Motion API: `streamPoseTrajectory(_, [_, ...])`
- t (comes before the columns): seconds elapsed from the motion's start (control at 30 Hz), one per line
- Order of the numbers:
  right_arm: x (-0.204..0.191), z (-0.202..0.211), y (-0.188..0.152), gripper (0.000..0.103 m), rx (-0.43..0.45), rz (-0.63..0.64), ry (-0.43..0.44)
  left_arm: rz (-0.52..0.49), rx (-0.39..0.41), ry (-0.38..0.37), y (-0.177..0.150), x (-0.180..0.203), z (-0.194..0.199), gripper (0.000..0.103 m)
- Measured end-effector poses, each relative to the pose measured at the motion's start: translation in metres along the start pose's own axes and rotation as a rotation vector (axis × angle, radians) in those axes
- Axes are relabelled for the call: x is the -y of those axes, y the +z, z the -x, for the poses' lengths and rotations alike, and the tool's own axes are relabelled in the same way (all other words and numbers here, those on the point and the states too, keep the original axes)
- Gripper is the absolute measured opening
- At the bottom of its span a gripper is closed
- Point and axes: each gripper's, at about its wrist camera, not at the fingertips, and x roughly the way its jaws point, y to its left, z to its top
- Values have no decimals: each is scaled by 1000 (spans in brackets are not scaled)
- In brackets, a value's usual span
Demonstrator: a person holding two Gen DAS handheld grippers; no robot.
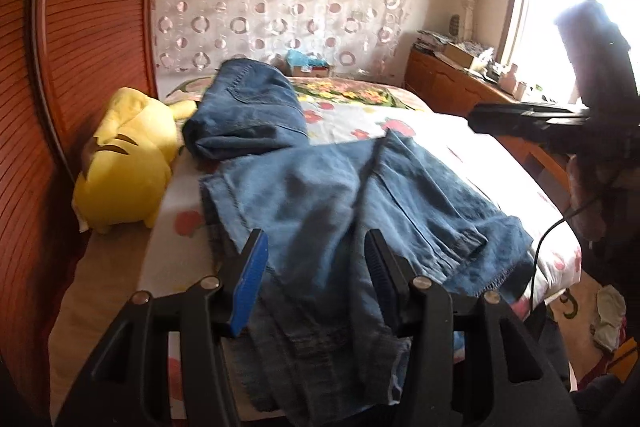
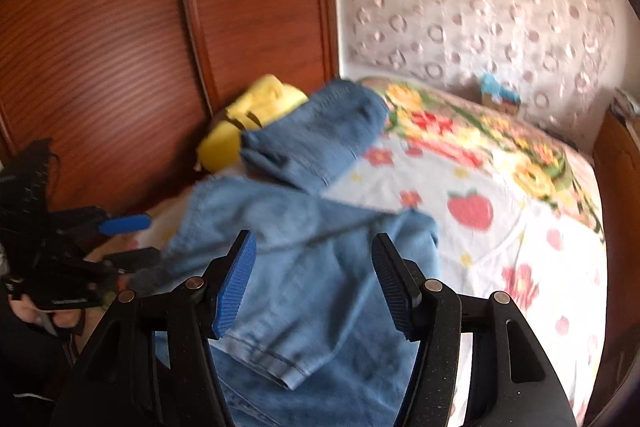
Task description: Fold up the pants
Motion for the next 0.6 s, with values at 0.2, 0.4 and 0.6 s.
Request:
streamPoseTrajectory(0.2, [7,-27,-34,61,-90,-30,0,-24,-31,-15,-11,13,-7,49])
streamPoseTrajectory(0.4, [6,-42,-67,61,-154,-55,11,-29,-46,-13,-17,14,-11,49])
streamPoseTrajectory(0.6, [7,-47,-78,61,-177,-80,18,-22,-52,-9,-19,12,-14,49])
